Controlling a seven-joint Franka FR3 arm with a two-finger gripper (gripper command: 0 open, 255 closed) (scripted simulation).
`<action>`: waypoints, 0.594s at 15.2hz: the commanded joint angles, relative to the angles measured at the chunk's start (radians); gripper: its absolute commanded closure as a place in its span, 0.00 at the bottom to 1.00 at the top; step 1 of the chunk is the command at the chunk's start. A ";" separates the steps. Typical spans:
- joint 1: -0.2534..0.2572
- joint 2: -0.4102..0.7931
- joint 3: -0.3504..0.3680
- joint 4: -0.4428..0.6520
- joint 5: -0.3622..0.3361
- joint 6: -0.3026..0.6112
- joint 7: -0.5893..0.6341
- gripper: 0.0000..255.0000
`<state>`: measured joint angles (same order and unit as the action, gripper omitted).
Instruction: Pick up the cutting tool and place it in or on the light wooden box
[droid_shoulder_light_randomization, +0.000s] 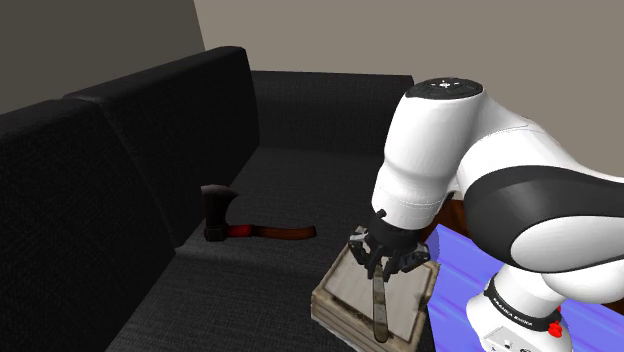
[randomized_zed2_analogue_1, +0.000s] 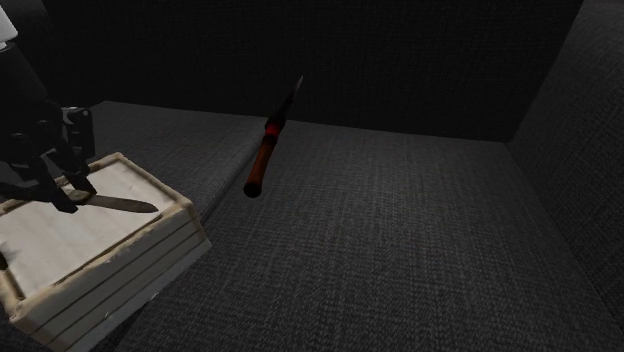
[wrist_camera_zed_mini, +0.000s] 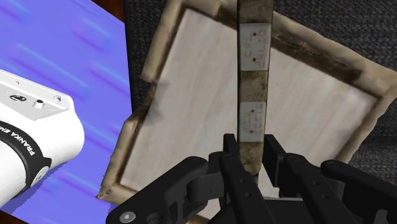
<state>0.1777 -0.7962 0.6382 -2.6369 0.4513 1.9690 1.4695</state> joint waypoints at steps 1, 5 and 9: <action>0.000 0.000 0.000 0.000 0.000 0.000 0.000 1.00; 0.000 0.000 0.000 0.000 0.000 0.000 0.000 0.00; -0.002 -0.021 -0.030 0.051 -0.022 -0.073 0.004 0.00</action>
<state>0.1758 -0.8088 0.6194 -2.6086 0.4382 1.9283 1.4700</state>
